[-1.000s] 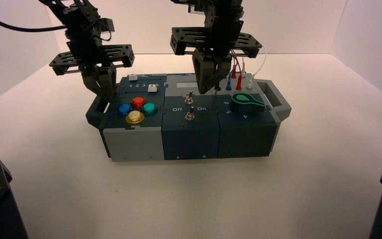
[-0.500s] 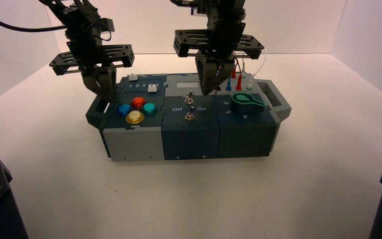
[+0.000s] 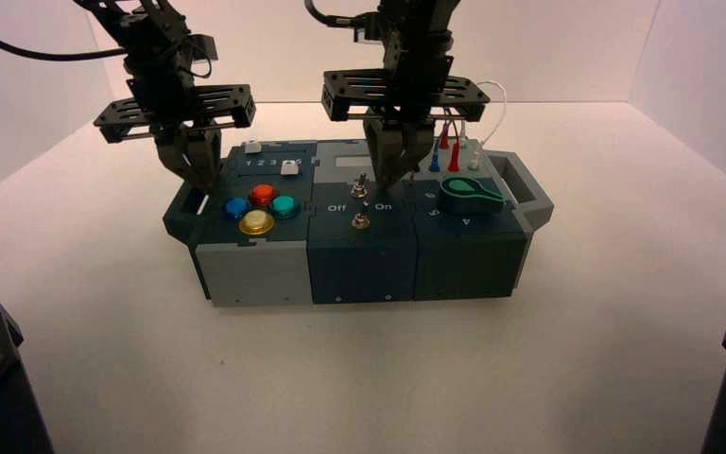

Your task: Flip the top switch off with the right gripper.

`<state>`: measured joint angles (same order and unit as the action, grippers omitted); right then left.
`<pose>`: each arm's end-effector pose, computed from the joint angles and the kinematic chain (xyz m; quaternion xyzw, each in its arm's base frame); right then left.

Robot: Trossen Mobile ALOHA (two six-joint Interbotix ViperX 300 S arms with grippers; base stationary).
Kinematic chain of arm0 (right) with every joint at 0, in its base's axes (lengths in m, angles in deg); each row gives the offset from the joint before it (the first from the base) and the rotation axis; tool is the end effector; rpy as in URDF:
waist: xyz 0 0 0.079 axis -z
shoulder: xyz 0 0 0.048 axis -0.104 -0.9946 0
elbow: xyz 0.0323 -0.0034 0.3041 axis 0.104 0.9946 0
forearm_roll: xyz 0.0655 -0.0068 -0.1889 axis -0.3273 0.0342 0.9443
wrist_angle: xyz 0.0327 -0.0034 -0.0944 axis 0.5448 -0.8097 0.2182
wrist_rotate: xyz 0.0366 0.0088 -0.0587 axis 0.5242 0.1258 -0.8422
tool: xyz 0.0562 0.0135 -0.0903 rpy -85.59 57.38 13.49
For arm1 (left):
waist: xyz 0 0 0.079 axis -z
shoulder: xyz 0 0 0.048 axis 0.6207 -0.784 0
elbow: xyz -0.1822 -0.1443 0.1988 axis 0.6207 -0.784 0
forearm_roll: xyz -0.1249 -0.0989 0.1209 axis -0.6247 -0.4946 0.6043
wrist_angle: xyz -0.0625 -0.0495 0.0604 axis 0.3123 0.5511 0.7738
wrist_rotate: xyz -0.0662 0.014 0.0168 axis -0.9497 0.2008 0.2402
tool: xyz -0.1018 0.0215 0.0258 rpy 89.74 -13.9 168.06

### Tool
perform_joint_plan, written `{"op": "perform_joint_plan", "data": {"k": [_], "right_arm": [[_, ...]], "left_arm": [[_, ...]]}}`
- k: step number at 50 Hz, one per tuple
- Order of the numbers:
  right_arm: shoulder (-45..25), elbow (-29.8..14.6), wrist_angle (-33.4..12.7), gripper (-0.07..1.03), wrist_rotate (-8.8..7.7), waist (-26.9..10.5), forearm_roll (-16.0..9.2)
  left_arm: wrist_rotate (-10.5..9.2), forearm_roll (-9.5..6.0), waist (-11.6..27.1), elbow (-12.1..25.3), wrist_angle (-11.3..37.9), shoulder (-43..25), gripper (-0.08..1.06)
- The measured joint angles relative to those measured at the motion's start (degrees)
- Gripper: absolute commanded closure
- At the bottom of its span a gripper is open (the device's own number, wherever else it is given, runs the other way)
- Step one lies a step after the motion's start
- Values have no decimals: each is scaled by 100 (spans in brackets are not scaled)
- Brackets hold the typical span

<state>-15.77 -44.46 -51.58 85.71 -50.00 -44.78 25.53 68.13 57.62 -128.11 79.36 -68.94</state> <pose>0.2645 0.2639 0.0368 -0.0550 0.6409 0.1602 0.7487 0.2779 -0.1099 -0.0033 -0.0335 0.6729 -0.0401 0.7379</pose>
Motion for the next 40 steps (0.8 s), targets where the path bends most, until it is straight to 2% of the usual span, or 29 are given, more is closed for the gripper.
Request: {"op": "perform_joint_plan", "data": {"k": [25,35,40], "right_arm": [[-62,-114,-53,98,9,-123,-9],[-167,-299,-255,98,9,-185,0],[-167,-413,-360,98,79,-246,18]], "left_arm": [[0,0,0,-9,0,-9,101],[0,0,0,-9,0,0,101],[0,0,0,-9,0,-9,101]]}}
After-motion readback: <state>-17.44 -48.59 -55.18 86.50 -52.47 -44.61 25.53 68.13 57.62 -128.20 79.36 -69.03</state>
